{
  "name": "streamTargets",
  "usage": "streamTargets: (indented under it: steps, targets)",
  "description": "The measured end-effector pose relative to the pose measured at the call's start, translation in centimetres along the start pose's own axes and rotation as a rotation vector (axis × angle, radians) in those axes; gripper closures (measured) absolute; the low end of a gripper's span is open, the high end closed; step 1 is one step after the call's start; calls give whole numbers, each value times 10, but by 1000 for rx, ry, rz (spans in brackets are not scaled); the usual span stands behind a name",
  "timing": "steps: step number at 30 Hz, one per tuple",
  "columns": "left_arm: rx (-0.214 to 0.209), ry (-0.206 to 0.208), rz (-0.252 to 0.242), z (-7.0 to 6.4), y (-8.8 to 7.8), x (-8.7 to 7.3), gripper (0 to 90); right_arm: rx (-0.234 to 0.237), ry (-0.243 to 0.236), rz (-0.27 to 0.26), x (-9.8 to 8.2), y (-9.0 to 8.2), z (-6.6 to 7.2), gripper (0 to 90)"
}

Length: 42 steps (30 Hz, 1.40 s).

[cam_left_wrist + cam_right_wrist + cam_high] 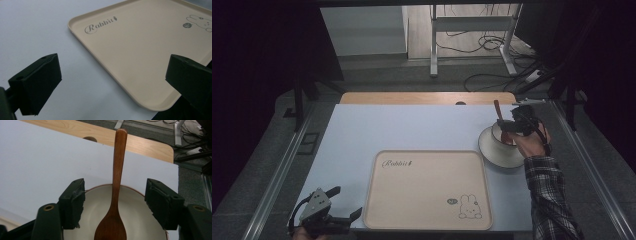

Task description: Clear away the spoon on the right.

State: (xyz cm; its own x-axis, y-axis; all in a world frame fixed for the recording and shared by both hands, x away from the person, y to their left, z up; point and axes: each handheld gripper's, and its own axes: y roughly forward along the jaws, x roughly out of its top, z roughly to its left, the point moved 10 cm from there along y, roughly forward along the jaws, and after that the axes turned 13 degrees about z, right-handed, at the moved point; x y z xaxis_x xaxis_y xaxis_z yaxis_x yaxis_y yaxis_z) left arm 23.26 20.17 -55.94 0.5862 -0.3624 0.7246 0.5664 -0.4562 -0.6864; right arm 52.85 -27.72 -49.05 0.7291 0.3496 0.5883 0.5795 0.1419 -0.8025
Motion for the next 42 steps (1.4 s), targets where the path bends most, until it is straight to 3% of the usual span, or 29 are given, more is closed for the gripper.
streamTargets:
  steps: [9, 17, 31, 39, 42]
  targets:
    - [-2, -1, -1, 0, 0, 0, 1, -12, 11, 22, 11, 16, -3, 417]
    - [-2, 0, -2, 0, -1, -1, 1, -44, -10, 29, 22, 26, -4, 501]
    - [1, -2, -3, 0, -2, -2, 1, -72, -1, 48, 33, 44, -8, 539]
    - [2, -1, -2, 0, -2, -2, 1, -62, -1, 80, 32, 52, -7, 648]
    - [2, -1, -1, 0, -2, -2, 1, -56, -8, 95, 31, 54, -6, 728]
